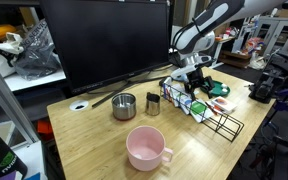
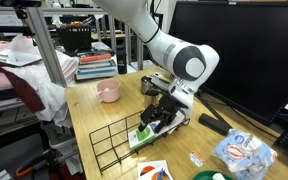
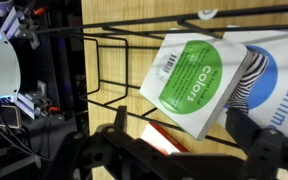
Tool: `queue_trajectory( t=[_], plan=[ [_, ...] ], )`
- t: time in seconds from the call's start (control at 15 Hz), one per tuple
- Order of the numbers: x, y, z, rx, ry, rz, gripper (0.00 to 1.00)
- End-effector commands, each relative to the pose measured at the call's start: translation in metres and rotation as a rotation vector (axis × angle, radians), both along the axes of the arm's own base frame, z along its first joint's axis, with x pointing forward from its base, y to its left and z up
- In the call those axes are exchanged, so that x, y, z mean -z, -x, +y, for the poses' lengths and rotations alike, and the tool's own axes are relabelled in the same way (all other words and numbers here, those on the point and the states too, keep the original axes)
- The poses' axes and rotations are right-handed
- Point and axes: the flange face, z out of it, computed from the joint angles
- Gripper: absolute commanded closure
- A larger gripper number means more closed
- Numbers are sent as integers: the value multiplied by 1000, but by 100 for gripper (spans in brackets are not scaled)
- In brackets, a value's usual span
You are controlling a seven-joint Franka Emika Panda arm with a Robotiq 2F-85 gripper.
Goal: Remove the book closest to you in the rack and put it on the table
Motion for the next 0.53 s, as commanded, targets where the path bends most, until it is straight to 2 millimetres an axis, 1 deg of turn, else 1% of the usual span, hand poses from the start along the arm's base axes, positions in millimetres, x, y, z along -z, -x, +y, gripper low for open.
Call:
queue_trajectory(
  t=[0.0, 0.13, 0.47],
  plan=[
    [-2, 6, -2, 9, 20, -8, 0],
    [1, 8, -1, 6, 31, 3, 0],
    [3, 8, 2, -4, 39, 14, 0]
  ],
)
